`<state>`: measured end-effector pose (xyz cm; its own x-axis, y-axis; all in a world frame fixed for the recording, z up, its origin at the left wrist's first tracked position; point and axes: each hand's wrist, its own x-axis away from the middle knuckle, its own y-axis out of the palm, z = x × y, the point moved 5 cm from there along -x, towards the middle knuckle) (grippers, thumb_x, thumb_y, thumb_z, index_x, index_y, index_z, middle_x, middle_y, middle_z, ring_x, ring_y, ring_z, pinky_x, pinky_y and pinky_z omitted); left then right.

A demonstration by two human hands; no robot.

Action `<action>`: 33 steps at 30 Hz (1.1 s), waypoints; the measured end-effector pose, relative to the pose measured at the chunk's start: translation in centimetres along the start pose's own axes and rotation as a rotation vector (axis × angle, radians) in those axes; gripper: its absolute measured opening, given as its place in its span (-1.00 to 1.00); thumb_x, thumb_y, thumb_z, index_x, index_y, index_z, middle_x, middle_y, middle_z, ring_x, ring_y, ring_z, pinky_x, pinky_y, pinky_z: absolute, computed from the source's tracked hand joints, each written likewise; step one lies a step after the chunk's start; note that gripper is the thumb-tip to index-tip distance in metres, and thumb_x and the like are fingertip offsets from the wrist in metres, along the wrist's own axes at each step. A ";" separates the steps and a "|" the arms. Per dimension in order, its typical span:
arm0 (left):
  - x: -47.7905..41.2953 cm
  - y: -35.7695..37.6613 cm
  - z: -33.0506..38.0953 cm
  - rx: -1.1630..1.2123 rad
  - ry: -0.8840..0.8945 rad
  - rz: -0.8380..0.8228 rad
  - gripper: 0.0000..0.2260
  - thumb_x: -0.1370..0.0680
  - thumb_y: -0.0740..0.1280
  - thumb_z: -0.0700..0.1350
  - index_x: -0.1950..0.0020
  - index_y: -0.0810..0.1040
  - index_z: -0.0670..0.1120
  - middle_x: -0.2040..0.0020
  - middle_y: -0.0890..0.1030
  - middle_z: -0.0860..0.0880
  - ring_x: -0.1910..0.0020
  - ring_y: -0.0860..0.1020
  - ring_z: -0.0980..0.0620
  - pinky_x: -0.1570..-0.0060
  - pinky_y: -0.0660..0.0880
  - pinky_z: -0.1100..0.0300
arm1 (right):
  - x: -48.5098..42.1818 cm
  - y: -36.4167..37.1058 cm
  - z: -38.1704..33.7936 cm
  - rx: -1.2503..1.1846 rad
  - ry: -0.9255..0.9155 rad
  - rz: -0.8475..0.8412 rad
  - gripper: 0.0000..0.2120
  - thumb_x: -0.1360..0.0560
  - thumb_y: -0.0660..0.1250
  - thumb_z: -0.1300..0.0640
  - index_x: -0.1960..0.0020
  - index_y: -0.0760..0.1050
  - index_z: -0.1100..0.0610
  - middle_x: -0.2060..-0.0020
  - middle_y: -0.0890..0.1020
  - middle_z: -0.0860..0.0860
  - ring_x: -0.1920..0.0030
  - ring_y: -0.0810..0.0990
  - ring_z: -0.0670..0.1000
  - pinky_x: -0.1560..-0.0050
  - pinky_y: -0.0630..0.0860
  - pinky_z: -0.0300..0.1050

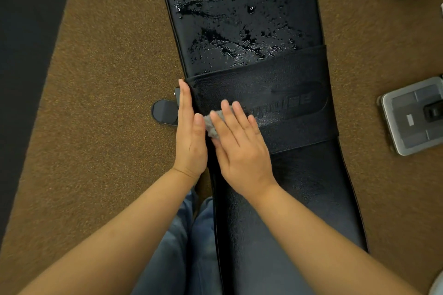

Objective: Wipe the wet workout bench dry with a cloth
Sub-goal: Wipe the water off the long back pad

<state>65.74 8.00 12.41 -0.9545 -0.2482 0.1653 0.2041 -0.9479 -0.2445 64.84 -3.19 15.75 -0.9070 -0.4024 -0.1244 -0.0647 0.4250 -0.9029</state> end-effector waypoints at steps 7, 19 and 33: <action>0.2 0.1 0.0 -0.046 0.023 0.033 -0.31 -0.59 -0.09 0.31 -0.53 -0.05 -0.15 -0.57 0.01 -0.17 -0.56 -0.04 -0.06 -0.53 -0.07 -0.01 | 3.1 -3.4 8.9 0.126 0.275 -0.031 -0.53 -0.61 0.05 0.07 -0.49 0.21 0.14 -0.50 0.20 0.17 -0.51 0.09 0.12 -0.46 0.00 0.02; 0.2 0.1 -0.1 0.028 0.024 0.022 -0.31 -0.59 -0.06 0.31 -0.53 -0.07 -0.14 -0.57 0.00 -0.17 -0.56 -0.03 -0.02 -0.53 -0.06 -0.09 | -5.7 -6.3 16.1 -0.047 0.610 0.216 -0.64 -0.62 0.02 0.13 -0.33 0.35 0.26 -0.19 0.53 0.22 -0.14 0.50 0.21 -0.07 0.31 -0.05; -0.1 -1.2 -0.1 0.108 -0.017 -0.001 -0.27 -0.57 -0.05 0.34 -0.54 0.05 -0.17 -0.54 0.09 0.01 -0.56 -0.01 0.05 -0.50 -0.03 0.22 | -6.0 -3.2 6.9 -0.034 0.478 0.348 -0.60 -0.60 0.11 0.24 -0.42 0.34 0.21 -0.41 0.38 0.16 -0.46 0.25 0.20 -0.45 0.19 0.05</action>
<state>65.56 9.16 12.55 -0.9509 -0.2500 0.1822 0.2265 -0.9638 -0.1404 73.38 -7.73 16.57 -0.9638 0.1713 -0.2045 0.2636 0.4953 -0.8278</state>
